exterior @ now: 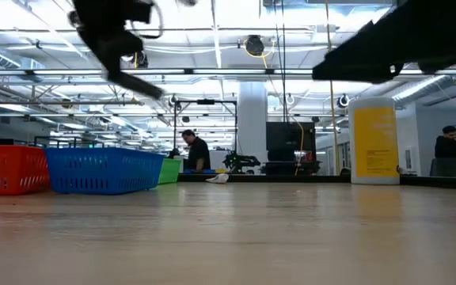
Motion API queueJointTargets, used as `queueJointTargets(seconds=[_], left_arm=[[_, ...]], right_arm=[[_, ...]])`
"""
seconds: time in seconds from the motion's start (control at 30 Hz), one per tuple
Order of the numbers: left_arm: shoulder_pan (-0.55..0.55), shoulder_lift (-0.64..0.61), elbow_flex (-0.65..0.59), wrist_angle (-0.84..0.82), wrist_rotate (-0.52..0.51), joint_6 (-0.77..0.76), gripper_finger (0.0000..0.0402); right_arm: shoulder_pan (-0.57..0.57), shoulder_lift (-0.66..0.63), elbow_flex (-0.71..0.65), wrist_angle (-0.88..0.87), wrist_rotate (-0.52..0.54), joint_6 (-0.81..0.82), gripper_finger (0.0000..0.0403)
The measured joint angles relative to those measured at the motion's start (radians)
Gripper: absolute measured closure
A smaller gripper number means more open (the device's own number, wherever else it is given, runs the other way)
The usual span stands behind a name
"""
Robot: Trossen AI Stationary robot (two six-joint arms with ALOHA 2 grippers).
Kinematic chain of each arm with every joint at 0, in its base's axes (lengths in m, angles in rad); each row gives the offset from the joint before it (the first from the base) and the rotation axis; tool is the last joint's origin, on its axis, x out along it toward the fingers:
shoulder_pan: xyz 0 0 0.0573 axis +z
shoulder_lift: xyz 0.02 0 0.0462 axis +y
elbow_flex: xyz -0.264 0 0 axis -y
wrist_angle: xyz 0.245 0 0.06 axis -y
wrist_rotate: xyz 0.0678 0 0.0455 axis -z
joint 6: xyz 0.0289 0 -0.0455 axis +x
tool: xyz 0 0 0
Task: Pick & Place Travel size toiletries
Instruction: Put the black comb into the yellow bin
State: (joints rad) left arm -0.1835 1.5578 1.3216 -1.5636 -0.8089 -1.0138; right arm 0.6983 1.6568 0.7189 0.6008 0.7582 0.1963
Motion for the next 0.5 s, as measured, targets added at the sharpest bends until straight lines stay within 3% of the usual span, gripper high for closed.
queueJointTargets(seconds=[0.07,0.27,0.37,0.5], left_arm=[[0.104,-0.068,-0.029,-0.002,0.041,-0.025,0.0391],[0.473,-0.239,-0.191,0.209,0.221,0.215,0.0388],[0.636,-0.257,-0.265,0.295,0.279,0.298,0.0384],[0.772,-0.252,-0.366,0.451,0.326,0.404,0.0393]], right_arm=[[0.002,0.003,-0.001,-0.006,-0.002,0.000,0.0187],[0.011,0.002,-0.001,0.001,-0.002,0.001,0.0192],[0.011,0.002,-0.001,-0.003,-0.003,0.002,0.0193],[0.011,0.002,-0.001,-0.003,-0.003,0.001,0.0193]])
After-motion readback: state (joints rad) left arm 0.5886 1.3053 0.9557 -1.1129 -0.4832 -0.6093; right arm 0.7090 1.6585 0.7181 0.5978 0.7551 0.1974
